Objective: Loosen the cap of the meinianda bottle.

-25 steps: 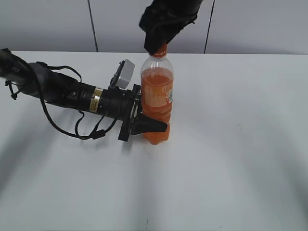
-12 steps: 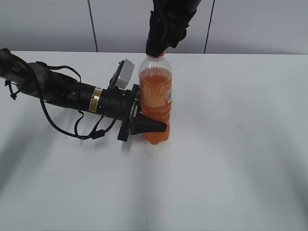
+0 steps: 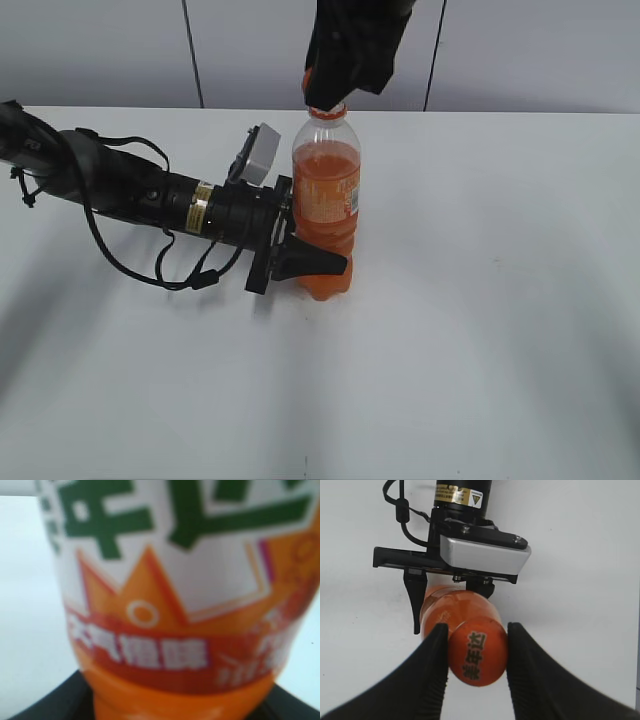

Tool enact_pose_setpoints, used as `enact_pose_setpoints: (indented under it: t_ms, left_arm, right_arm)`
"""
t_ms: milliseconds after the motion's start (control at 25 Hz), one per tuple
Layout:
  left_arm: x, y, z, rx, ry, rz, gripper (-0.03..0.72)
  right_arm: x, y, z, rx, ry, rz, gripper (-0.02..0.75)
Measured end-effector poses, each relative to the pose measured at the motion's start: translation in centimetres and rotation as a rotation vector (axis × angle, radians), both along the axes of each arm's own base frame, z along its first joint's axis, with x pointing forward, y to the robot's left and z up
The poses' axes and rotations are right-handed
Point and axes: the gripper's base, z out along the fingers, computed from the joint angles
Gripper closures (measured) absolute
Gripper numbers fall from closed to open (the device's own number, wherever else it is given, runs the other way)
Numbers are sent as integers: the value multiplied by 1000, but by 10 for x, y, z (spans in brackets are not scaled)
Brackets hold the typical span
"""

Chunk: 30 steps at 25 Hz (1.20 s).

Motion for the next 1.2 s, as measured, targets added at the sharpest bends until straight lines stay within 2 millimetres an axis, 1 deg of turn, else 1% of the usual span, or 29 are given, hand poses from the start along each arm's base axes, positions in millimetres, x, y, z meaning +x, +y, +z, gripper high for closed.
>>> enact_pose_setpoints:
  t_ms: [240,360,560,720,800,960,1000,1080,1120,1200]
  left_arm:
    - [0,0,0,0,0,-1,294]
    - [0,0,0,0,0,-1,294]
    - [0,0,0,0,0,-1,294]
    - [0,0,0,1,0,0,294]
    - [0,0,0,1,0,0,294]
    - [0,0,0,1,0,0,294]
    - [0,0,0,1,0,0,294]
    - [0,0,0,1,0,0,294]
    - [0,0,0,1,0,0,294]
    - [0,0,0,1,0,0,294]
  right_arm:
    - [-7,-4,16,25,-27,-3,469]
    - [-8,-6,20,38,-19,-47,469]
    - [-11,-15,33,77,16,-229,469]
    - [-2,-28,34,117,73,-412,468]
    - [6,-40,34,138,100,-509,468]
    - [26,-77,30,175,159,-736,468]
    - [31,-89,25,175,181,-797,468]
    - [39,-112,9,160,238,-914,468]
    - [43,-125,-2,153,268,-982,468]
    - [47,-146,-23,148,316,-1068,468]
